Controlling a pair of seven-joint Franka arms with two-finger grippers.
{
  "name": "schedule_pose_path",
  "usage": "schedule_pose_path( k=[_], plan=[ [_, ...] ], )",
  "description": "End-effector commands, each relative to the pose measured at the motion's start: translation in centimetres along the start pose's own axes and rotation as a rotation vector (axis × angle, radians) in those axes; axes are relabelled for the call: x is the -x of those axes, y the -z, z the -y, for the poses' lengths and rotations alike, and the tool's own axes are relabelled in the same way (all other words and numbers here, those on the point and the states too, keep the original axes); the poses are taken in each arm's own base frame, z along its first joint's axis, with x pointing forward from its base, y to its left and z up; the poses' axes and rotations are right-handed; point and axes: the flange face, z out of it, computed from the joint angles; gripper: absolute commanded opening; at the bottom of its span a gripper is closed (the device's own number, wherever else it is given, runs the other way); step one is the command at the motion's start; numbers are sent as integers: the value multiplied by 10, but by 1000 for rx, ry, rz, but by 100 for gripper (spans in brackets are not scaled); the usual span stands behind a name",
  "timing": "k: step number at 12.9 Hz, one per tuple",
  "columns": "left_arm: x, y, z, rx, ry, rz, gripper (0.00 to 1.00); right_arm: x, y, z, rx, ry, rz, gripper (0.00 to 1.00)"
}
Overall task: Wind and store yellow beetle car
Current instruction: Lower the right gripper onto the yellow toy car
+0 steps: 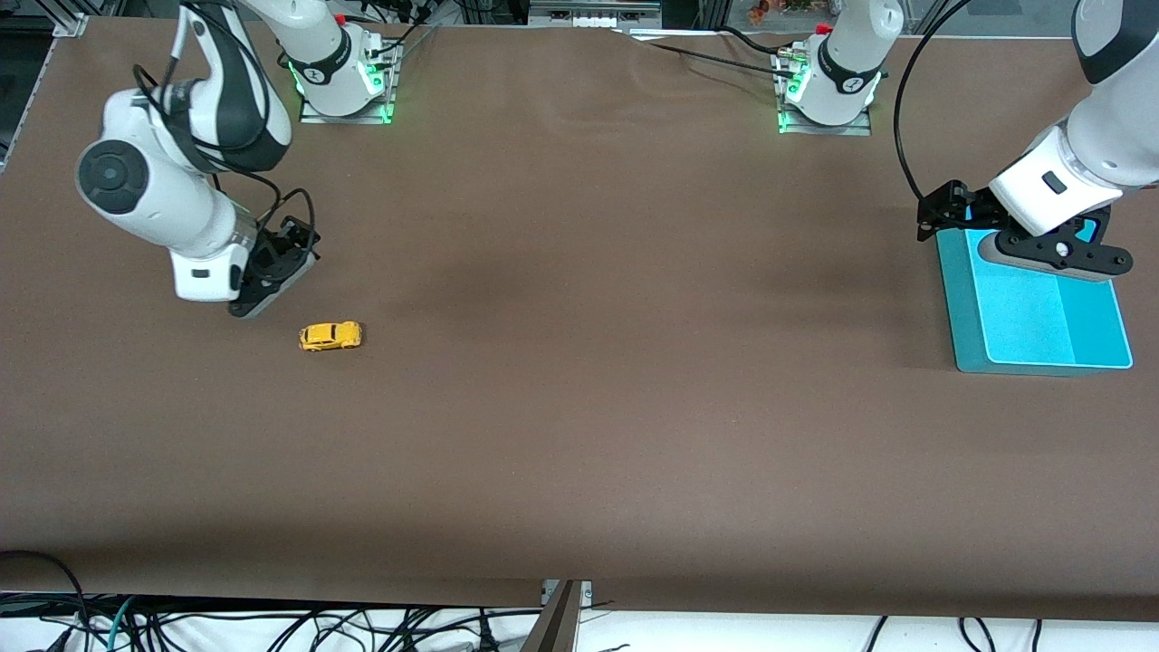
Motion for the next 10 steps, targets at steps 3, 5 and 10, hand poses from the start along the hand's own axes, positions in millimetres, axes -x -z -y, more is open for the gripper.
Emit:
schedule_pose_path(
  k=[3, 5, 10],
  plan=[
    [-2, 12, -12, -2, -5, 0, 100, 6, -58, -21, 17, 402, -45, 100],
    [-2, 12, -12, -2, -5, 0, 100, 5, -85, -32, 36, 536, -63, 100],
    [-1, 12, -11, -2, -3, 0, 100, 2, -126, -44, 68, 663, -92, 100]
  ],
)
